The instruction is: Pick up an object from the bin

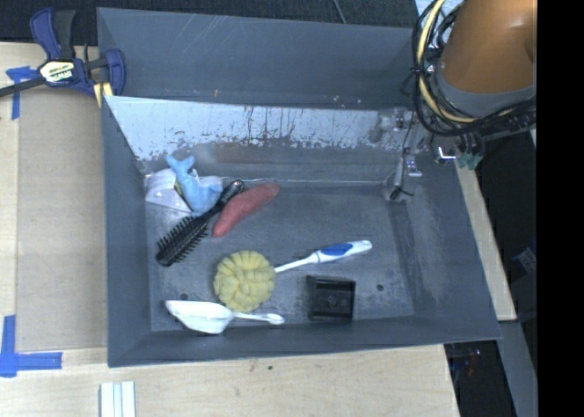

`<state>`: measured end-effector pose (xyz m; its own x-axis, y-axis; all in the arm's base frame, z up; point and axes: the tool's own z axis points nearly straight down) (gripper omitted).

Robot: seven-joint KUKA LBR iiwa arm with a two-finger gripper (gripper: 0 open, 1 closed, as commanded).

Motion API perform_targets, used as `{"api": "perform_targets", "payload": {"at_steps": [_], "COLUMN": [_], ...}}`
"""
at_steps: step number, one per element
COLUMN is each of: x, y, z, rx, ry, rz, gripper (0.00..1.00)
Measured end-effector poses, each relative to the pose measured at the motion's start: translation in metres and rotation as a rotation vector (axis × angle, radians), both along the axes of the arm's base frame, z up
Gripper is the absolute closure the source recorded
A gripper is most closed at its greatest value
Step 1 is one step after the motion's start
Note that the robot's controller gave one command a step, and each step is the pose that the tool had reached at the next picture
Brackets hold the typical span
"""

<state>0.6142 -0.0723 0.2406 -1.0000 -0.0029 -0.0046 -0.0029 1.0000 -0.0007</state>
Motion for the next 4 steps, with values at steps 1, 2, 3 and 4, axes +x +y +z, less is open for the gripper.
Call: {"api": "perform_targets", "payload": {"at_steps": [1,2,3,4], "x": [0.000,0.012,0.013,0.009], "y": [0.000,0.047,0.047,0.057], "z": [0.000,-0.085,-0.092,-0.145], "rx": [0.000,0.002,-0.003,0.002], "ry": [0.000,0.003,-0.012,-0.001], "rz": [0.000,-0.044,-0.005,-0.238], "gripper": [0.00,0.00,0.00,0.00]}}
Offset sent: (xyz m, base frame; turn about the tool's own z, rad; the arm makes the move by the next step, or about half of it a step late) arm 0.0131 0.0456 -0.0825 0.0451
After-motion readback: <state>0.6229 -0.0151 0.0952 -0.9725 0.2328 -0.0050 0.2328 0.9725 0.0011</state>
